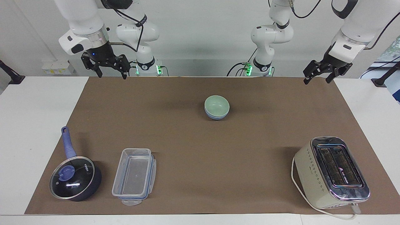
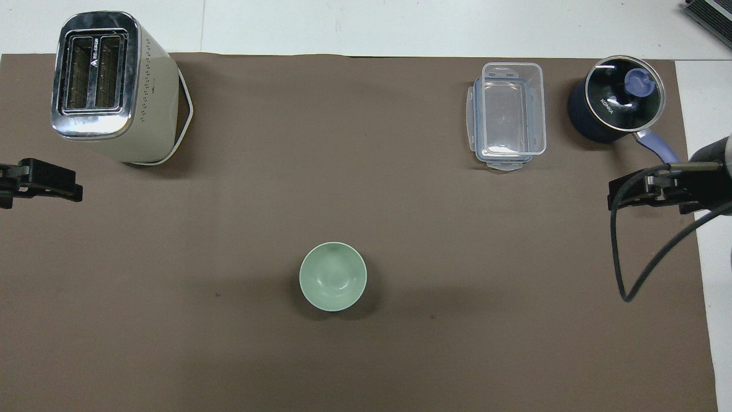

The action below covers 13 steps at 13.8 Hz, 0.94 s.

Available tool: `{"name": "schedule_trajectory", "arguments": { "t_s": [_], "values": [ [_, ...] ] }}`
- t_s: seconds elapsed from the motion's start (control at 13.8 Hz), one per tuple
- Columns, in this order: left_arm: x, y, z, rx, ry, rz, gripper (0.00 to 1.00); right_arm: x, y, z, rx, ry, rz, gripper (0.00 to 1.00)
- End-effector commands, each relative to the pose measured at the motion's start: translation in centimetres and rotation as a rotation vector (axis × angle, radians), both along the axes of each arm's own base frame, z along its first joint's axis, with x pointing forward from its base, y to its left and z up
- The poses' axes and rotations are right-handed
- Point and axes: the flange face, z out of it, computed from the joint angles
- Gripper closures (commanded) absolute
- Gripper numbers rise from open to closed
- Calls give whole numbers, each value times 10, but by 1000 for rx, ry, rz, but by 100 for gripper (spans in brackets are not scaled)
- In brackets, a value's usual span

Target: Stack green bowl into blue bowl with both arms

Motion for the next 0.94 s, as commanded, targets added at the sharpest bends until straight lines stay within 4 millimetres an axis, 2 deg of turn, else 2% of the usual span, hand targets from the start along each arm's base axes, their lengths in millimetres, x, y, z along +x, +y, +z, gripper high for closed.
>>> {"name": "schedule_trajectory", "arguments": {
  "t_s": [0.0, 0.87],
  "values": [
    [-6, 4, 1, 22, -7, -4, 0, -5, 1, 1, 13, -12, -8, 0],
    [-6, 4, 1, 22, -9, -4, 0, -4, 2, 1, 41, -10, -6, 0]
  ]
}}
